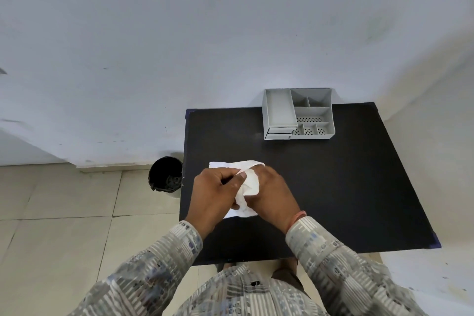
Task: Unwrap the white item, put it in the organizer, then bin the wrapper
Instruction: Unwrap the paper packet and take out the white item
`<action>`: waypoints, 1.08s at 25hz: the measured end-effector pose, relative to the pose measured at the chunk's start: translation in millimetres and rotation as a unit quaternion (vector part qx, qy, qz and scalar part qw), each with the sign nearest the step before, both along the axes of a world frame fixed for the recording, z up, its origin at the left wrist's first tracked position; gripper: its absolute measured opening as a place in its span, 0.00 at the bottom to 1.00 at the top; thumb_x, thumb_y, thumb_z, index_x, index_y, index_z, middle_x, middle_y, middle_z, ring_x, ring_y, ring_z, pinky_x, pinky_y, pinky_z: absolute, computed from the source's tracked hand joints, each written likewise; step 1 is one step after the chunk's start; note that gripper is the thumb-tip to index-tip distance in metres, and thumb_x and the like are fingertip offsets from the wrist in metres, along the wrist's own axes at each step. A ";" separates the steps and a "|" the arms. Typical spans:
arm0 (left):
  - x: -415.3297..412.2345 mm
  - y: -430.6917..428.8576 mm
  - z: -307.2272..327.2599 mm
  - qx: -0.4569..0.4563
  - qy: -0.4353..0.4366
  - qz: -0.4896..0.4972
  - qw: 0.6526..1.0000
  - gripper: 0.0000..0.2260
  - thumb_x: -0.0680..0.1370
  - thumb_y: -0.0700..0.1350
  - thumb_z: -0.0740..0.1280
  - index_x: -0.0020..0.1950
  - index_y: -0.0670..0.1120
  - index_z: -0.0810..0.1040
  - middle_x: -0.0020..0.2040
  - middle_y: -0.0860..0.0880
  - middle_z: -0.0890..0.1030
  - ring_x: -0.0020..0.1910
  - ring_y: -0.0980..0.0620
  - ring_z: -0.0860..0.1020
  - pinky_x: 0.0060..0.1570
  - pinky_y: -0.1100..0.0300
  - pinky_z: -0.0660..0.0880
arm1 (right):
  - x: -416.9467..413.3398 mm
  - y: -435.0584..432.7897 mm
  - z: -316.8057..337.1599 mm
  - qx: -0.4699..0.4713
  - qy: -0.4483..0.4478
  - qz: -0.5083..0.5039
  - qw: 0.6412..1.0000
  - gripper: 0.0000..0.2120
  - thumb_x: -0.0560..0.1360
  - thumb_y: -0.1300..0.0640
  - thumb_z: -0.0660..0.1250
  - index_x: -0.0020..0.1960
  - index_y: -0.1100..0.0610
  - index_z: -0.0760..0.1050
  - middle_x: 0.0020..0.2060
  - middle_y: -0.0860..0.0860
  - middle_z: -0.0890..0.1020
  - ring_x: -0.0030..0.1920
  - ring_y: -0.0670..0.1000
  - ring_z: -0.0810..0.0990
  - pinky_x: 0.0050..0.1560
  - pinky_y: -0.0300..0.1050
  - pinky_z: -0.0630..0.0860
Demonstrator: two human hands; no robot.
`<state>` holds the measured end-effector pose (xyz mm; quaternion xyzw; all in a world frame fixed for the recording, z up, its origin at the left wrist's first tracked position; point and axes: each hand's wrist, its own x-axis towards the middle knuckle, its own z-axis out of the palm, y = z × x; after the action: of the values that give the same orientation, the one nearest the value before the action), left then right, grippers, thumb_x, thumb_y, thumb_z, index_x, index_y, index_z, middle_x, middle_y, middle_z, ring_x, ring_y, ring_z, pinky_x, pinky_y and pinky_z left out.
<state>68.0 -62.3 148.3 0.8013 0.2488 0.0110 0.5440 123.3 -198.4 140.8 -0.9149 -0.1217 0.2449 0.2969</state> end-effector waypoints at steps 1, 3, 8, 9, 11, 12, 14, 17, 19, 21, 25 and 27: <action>-1.0 -0.4 1.9 -0.016 -0.008 -0.008 1.000 0.06 0.81 0.47 0.75 0.53 0.47 0.91 0.45 0.51 0.90 0.39 0.53 0.87 0.37 0.58 0.87 | 3.1 -1.0 2.3 0.014 0.002 -0.007 1.000 0.25 0.75 0.51 0.76 0.70 0.53 0.75 0.66 0.55 0.81 0.64 0.57 0.83 0.64 0.49 0.80; -2.6 4.6 8.0 -0.090 -0.040 0.018 0.995 0.08 0.80 0.51 0.74 0.47 0.49 0.90 0.38 0.54 0.88 0.35 0.54 0.85 0.35 0.61 0.84 | 6.5 -8.4 6.0 0.058 0.013 -0.029 0.998 0.25 0.73 0.57 0.78 0.68 0.52 0.77 0.60 0.53 0.84 0.59 0.55 0.84 0.59 0.47 0.82; 4.3 42.6 -12.8 -0.256 0.067 0.100 0.959 0.28 0.75 0.68 0.71 0.69 0.53 0.82 0.70 0.50 0.83 0.68 0.47 0.81 0.71 0.44 0.75 | 14.8 -31.4 13.7 0.270 0.119 -0.119 0.948 0.22 0.72 0.61 0.78 0.64 0.50 0.81 0.57 0.54 0.87 0.57 0.57 0.87 0.55 0.51 0.85; 3.3 48.4 -16.0 -0.370 0.105 0.074 0.920 0.28 0.77 0.68 0.69 0.69 0.51 0.84 0.71 0.46 0.83 0.68 0.44 0.82 0.72 0.40 0.74 | 16.0 -33.9 16.1 0.326 0.160 -0.127 0.923 0.19 0.74 0.64 0.76 0.64 0.52 0.81 0.56 0.57 0.88 0.56 0.59 0.88 0.52 0.53 0.86; -2.9 50.5 -11.9 -0.515 0.137 0.062 0.844 0.22 0.82 0.60 0.65 0.65 0.47 0.88 0.67 0.40 0.85 0.62 0.39 0.86 0.66 0.37 0.77 | 16.6 -36.4 19.0 0.343 0.171 -0.121 0.916 0.17 0.78 0.66 0.74 0.65 0.54 0.81 0.55 0.55 0.89 0.53 0.57 0.89 0.46 0.51 0.87; -5.5 51.2 -13.9 -0.531 0.129 0.055 0.836 0.20 0.83 0.55 0.65 0.65 0.45 0.87 0.67 0.38 0.85 0.60 0.37 0.87 0.63 0.37 0.79 | 15.5 -37.2 20.0 0.324 0.154 -0.121 0.926 0.16 0.77 0.64 0.75 0.63 0.54 0.81 0.53 0.53 0.89 0.52 0.55 0.90 0.43 0.48 0.86; -8.6 52.0 -21.6 -0.524 0.102 0.054 0.844 0.18 0.81 0.47 0.69 0.69 0.43 0.83 0.67 0.37 0.85 0.60 0.36 0.86 0.60 0.36 0.82 | 13.2 -40.7 17.8 0.308 0.144 -0.165 0.926 0.12 0.77 0.60 0.76 0.60 0.57 0.81 0.51 0.54 0.90 0.49 0.57 0.90 0.41 0.47 0.86; -6.1 54.6 -20.7 -0.508 0.076 0.059 0.856 0.16 0.79 0.44 0.71 0.66 0.45 0.85 0.66 0.38 0.86 0.60 0.35 0.86 0.58 0.35 0.83 | 10.3 -51.0 11.8 0.338 0.215 -0.225 0.888 0.09 0.82 0.60 0.70 0.60 0.63 0.80 0.52 0.60 0.89 0.50 0.62 0.90 0.46 0.57 0.86; -2.9 58.0 -20.1 -0.498 0.076 0.057 0.862 0.12 0.78 0.45 0.71 0.59 0.47 0.89 0.63 0.38 0.87 0.58 0.36 0.88 0.55 0.37 0.84 | 10.9 -56.6 9.4 0.345 0.248 -0.247 0.871 0.09 0.82 0.63 0.68 0.61 0.65 0.78 0.53 0.62 0.89 0.53 0.63 0.90 0.55 0.64 0.84; 0.1 60.8 -18.0 -0.492 0.079 0.052 0.866 0.11 0.78 0.45 0.71 0.57 0.48 0.90 0.62 0.39 0.88 0.57 0.37 0.88 0.52 0.38 0.86 | 13.7 -57.4 8.8 0.338 0.260 -0.248 0.870 0.09 0.82 0.63 0.68 0.61 0.65 0.78 0.54 0.62 0.89 0.53 0.61 0.90 0.59 0.65 0.84; 2.8 61.5 -18.5 -0.459 0.079 0.027 0.884 0.15 0.77 0.45 0.72 0.63 0.44 0.86 0.64 0.37 0.86 0.56 0.38 0.88 0.52 0.42 0.86 | 15.0 -51.4 9.0 0.300 0.295 -0.178 0.889 0.08 0.83 0.59 0.68 0.59 0.60 0.83 0.52 0.54 0.91 0.53 0.55 0.90 0.51 0.54 0.88; 3.3 60.5 -19.1 -0.441 0.087 0.013 0.893 0.16 0.76 0.45 0.73 0.64 0.44 0.85 0.63 0.37 0.87 0.54 0.39 0.88 0.51 0.45 0.87 | 13.7 -47.4 8.0 0.271 0.280 -0.153 0.908 0.08 0.84 0.60 0.67 0.57 0.56 0.85 0.52 0.50 0.91 0.53 0.53 0.90 0.48 0.50 0.87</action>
<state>71.3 -1.8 129.2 0.4738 0.2849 -0.1622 0.8174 137.0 -245.8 148.8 -0.7005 0.0459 0.3998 0.5894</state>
